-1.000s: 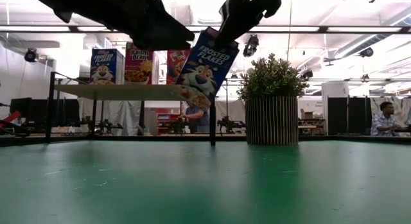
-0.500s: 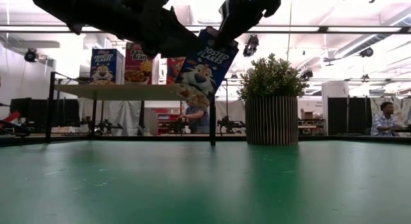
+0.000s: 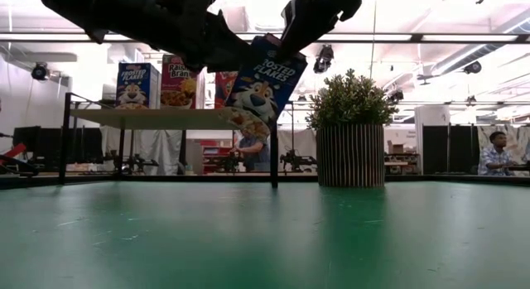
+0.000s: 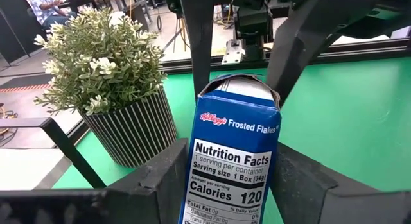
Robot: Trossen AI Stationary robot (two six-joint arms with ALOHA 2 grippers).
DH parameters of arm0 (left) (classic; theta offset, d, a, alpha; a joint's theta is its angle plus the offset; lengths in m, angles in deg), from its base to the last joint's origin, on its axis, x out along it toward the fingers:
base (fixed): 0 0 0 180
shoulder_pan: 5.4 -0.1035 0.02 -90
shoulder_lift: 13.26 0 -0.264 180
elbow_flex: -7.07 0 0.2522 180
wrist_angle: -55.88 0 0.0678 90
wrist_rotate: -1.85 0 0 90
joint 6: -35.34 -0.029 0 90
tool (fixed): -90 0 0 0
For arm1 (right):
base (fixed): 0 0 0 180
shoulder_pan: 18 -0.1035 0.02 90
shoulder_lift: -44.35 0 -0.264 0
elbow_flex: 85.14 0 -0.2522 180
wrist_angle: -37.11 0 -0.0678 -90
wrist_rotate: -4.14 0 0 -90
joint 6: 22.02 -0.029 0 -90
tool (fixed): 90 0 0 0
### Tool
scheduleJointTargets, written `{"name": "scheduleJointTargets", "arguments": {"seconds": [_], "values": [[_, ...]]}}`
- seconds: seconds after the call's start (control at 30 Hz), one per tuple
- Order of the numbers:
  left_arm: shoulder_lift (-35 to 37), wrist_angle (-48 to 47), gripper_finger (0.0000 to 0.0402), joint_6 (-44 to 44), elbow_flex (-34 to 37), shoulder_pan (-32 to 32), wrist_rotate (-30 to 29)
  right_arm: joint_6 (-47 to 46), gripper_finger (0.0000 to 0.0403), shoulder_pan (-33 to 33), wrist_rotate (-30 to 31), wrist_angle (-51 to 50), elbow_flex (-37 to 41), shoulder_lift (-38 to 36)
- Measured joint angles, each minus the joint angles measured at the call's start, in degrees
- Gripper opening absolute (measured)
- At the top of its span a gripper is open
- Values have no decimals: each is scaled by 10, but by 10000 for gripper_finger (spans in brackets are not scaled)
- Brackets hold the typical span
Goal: Stack cereal on shelf
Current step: Put the blue cereal box on the shelf
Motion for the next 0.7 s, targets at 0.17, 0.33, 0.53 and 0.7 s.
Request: {"name": "scheduleJointTargets", "arguments": {"seconds": [0.17,0.33,0.53,0.7], "values": [[10,-1,177,-12,0,0,-1,4,197,0,0,0,0,-9],[65,-22,176,-31,13,0,-3,5,210,0,-2,-17,-23,-40],[210,-54,176,-63,75,0,-4,18,210,-1,-2,-13,-35,-94],[351,-116,176,-76,124,0,-37,20,210,-1,-13,-7,-33,-132]]}}
